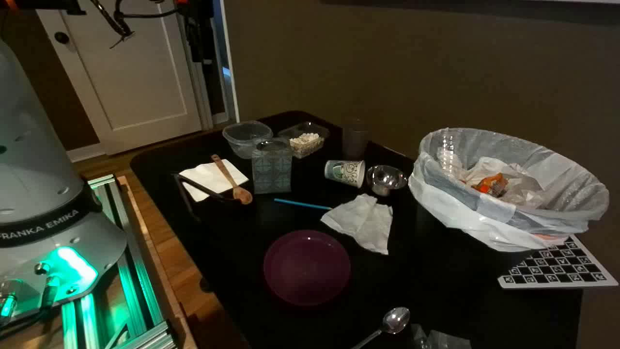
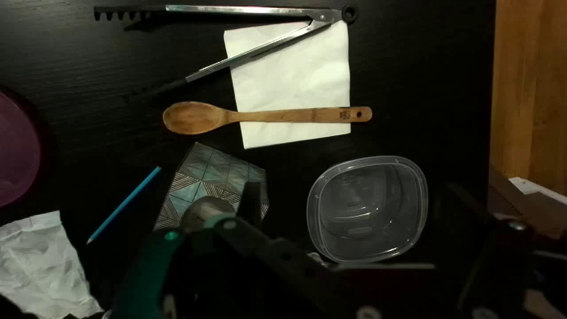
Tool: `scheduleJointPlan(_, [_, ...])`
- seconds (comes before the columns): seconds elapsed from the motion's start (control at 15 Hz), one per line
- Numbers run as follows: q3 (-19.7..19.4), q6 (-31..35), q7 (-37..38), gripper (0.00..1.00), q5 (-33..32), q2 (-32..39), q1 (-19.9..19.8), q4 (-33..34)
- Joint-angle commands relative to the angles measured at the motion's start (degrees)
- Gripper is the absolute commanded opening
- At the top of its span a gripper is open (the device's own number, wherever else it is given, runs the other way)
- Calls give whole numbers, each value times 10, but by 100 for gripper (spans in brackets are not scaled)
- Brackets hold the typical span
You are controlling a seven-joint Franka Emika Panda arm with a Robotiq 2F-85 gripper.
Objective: Make the coffee cup stand upright
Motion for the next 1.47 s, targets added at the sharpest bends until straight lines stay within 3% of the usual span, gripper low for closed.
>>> scheduleJointPlan(0.0, [-4,-1,1,100,-2,0,4,0])
scheduleJointPlan(0.4, [-4,-1,1,100,-2,0,4,0])
scheduleJointPlan(0.53, [-8,13,-2,100,-22,10,-11,-5])
scheduleJointPlan(0.6, [-4,24,-1,100,-62,18,-29,-11])
scheduleJointPlan(0.8, [-56,73,-88,100,-109,56,-59,-29])
scheduleJointPlan(1.0, [-134,153,-226,100,-95,112,-69,-34])
scheduleJointPlan(1.13, [-165,186,-283,100,-111,149,-90,-22])
scheduleJointPlan(1.2, [-174,205,-293,100,-117,161,-98,-19])
scheduleJointPlan(1.27, [-162,180,-264,100,-104,125,-89,-33])
scheduleJointPlan(1.4, [-176,199,-291,100,-107,150,-99,-26])
